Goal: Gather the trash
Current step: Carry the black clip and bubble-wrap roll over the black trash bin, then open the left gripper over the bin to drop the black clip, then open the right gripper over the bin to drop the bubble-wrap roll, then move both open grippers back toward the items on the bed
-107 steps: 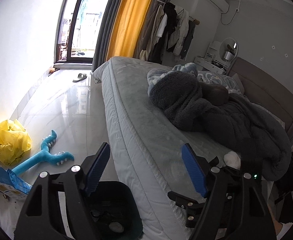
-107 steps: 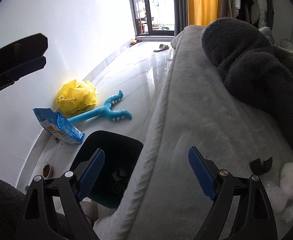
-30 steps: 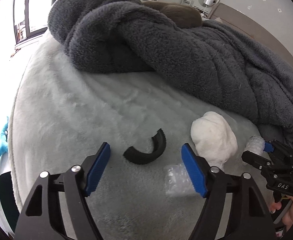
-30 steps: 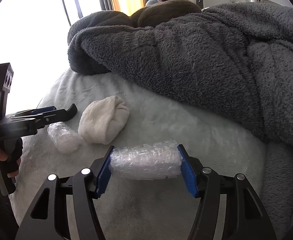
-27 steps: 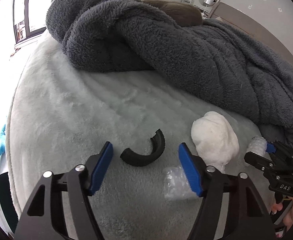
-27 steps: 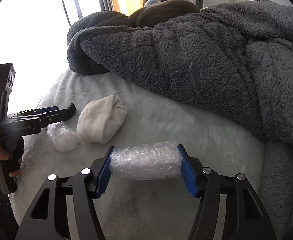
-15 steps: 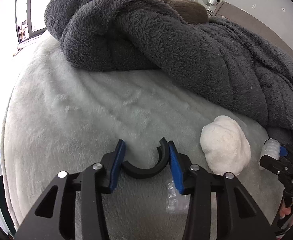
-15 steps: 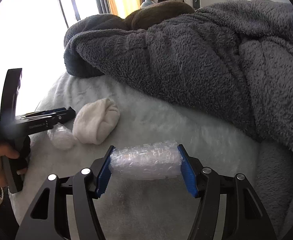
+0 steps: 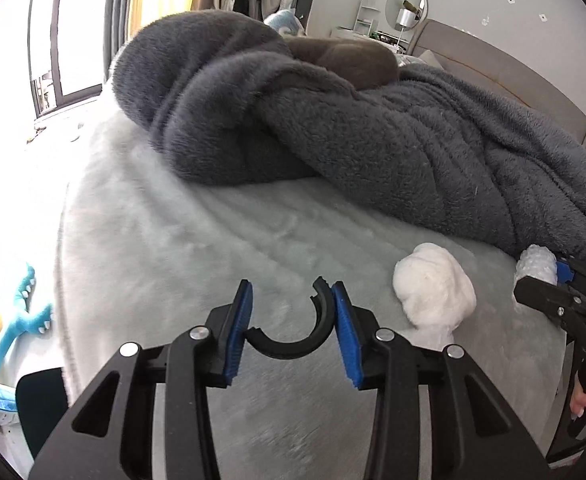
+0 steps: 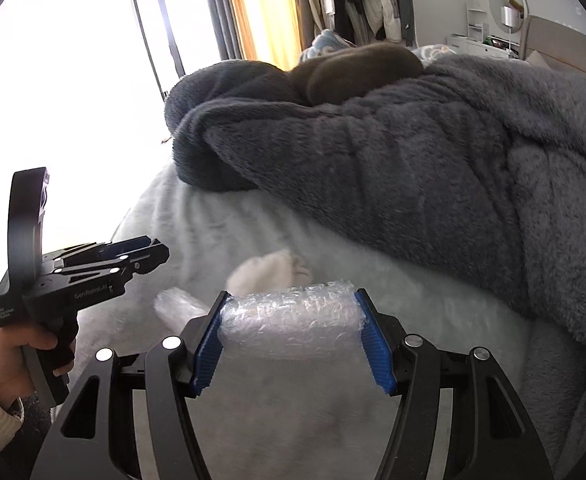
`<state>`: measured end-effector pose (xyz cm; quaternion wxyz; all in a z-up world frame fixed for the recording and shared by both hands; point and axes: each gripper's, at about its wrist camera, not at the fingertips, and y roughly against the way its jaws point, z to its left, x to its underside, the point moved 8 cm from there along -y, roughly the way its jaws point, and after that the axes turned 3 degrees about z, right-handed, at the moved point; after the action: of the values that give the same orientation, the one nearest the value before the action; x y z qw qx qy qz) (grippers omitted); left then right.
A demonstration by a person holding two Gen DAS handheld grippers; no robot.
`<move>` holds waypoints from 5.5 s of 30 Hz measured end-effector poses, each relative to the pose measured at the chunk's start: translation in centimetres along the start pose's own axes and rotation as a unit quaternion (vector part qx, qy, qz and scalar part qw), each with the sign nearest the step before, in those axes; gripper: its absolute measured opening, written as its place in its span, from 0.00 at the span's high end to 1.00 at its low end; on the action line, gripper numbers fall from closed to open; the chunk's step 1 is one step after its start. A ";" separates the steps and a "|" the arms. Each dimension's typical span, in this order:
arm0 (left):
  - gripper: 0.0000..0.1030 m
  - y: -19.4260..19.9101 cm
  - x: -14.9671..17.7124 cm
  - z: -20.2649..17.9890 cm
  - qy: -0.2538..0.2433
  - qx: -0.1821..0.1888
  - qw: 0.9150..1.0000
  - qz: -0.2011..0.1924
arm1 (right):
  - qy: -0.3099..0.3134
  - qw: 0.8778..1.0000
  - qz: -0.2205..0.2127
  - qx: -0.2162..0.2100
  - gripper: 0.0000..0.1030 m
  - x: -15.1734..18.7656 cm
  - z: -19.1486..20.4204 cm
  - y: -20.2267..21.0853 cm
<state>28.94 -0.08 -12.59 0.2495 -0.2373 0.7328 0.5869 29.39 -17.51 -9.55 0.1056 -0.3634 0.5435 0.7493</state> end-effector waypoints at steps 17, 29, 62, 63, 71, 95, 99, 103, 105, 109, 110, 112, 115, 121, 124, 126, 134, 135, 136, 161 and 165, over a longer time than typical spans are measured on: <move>0.58 6.4 4.4 4.5 0.017 -0.002 1.000 0.010 | 0.027 0.999 -0.012 -0.039 0.39 0.2 9.6 0.4; 0.58 10.8 8.1 9.9 0.040 -0.031 0.999 0.008 | 0.042 0.996 -0.020 -0.071 0.39 0.8 16.7 0.3; 0.58 10.1 17.8 25.2 0.109 -0.076 0.987 0.093 | 0.128 0.983 0.004 -0.135 0.39 -0.4 35.1 -6.7; 0.57 9.9 18.1 25.5 0.111 -0.074 0.986 0.100 | 0.129 0.982 0.006 -0.135 0.39 -0.4 35.5 -6.9; 0.53 9.3 20.5 27.7 0.138 -0.062 0.979 0.139 | 0.138 0.980 0.023 -0.144 0.39 0.2 38.2 -9.0; 0.15 16.4 17.3 32.7 0.171 -0.085 0.981 0.026 | 0.131 0.973 0.144 -0.122 0.39 6.5 41.3 -18.8; 0.15 18.1 16.1 33.0 0.170 -0.086 0.982 -0.002 | 0.140 0.971 0.163 -0.108 0.39 8.1 41.4 -20.5; 0.15 19.5 15.1 33.0 0.171 -0.082 0.982 -0.023 | 0.148 0.968 0.181 -0.096 0.39 9.2 41.5 -22.0; 0.17 20.1 14.8 33.0 0.167 -0.080 0.982 -0.029 | 0.151 0.966 0.190 -0.091 0.39 9.8 41.6 -22.7; 0.25 20.9 13.8 32.3 0.160 -0.073 0.984 -0.039 | 0.152 0.962 0.211 -0.087 0.39 11.1 41.8 -24.0; 0.26 21.2 13.5 32.1 0.158 -0.072 0.984 -0.044 | 0.150 0.961 0.215 -0.087 0.39 11.4 41.8 -24.2; 0.28 21.8 12.9 31.7 0.154 -0.068 0.984 -0.055 | 0.154 0.960 0.222 -0.078 0.39 11.9 41.6 -24.6; 0.28 22.8 11.8 31.0 0.143 -0.066 0.985 -0.072 | 0.161 0.958 0.229 -0.063 0.36 12.2 41.2 -24.7; 0.28 23.8 10.6 29.7 0.124 -0.062 0.986 -0.091 | 0.151 0.964 0.211 -0.065 0.24 11.1 40.7 -23.0; 0.28 24.3 10.0 29.2 0.124 -0.058 0.985 -0.101 | 0.153 0.964 0.204 -0.072 0.23 10.6 40.7 -21.9; 0.28 24.7 9.5 28.6 0.121 -0.057 0.985 -0.108 | 0.153 0.965 0.199 -0.075 0.23 10.3 40.4 -21.2; 0.27 25.8 7.8 26.3 0.108 -0.063 0.983 -0.131 | 0.150 0.969 0.158 -0.115 0.19 7.7 39.8 -17.1; 0.27 25.7 7.6 25.9 0.108 -0.060 0.984 -0.132 | 0.151 0.970 0.152 -0.116 0.19 7.3 39.6 -16.6; 0.27 25.6 7.5 25.7 0.107 -0.059 0.984 -0.132 | 0.152 0.970 0.148 -0.116 0.19 7.1 39.5 -16.2; 0.19 18.2 2.5 14.6 0.061 0.004 0.992 -0.112 | 0.104 0.991 0.065 -0.049 0.16 -0.3 24.4 -10.3; 0.19 16.7 2.1 12.9 0.046 0.010 0.994 -0.102 | 0.091 0.994 0.056 -0.034 0.16 -1.0 21.3 -9.6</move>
<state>17.74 15.74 -4.01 0.2769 -0.3349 0.7212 0.5395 26.25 5.47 -12.86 0.0012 -0.4023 0.5450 0.7356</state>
